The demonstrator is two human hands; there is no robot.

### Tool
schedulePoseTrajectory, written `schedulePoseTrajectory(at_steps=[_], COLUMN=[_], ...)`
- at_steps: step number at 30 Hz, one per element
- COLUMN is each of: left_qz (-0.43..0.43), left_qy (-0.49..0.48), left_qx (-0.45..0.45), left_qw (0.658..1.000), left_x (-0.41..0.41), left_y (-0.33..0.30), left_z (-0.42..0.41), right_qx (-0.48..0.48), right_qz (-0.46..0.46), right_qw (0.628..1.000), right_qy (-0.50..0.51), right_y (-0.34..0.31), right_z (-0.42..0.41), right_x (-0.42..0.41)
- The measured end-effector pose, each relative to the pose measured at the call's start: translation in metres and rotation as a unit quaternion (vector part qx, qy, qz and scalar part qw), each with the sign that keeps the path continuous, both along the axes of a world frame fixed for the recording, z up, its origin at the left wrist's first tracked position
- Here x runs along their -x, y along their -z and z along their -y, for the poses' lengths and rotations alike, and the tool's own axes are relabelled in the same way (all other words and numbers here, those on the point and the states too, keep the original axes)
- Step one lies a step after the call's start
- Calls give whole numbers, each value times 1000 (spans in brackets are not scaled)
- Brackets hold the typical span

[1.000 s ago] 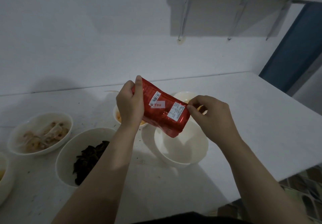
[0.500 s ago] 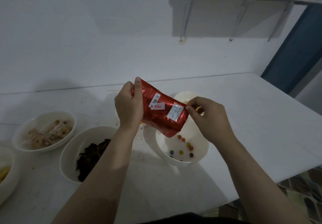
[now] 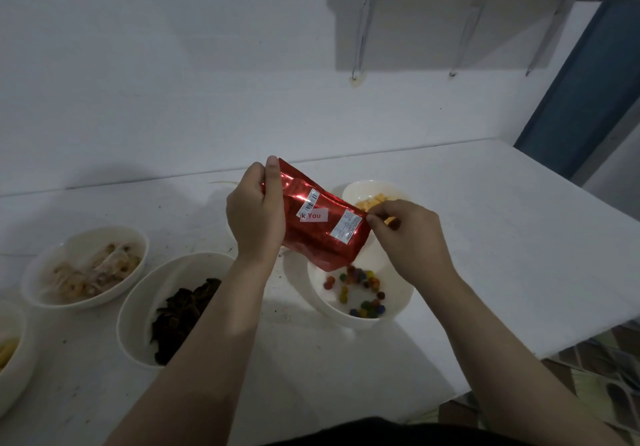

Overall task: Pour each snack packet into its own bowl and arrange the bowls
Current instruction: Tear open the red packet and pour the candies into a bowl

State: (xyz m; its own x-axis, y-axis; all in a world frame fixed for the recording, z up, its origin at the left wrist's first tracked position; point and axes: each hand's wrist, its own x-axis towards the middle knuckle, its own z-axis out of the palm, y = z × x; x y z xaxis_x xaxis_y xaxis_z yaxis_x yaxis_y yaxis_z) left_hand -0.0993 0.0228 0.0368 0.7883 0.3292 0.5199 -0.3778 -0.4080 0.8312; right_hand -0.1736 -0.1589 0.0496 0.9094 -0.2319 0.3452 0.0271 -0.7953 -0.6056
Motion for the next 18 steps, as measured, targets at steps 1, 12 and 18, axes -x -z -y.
schedulePoseTrajectory(at_steps=[1,12,18], left_qz=[1,9,-4], left_qy=[3,11,16], left_qx=[3,5,32], left_qw=[1000,1000,999], left_x=[0,0,5], left_y=[0,-4,-3], left_z=[0,-2,-4], right_qx=[1,-2,21], right_qz=[2,8,28], right_qw=[1000,1000,999], right_qy=[1,-10,-10], right_y=[0,0,-1], right_z=[1,1,-1], right_x=[0,0,1])
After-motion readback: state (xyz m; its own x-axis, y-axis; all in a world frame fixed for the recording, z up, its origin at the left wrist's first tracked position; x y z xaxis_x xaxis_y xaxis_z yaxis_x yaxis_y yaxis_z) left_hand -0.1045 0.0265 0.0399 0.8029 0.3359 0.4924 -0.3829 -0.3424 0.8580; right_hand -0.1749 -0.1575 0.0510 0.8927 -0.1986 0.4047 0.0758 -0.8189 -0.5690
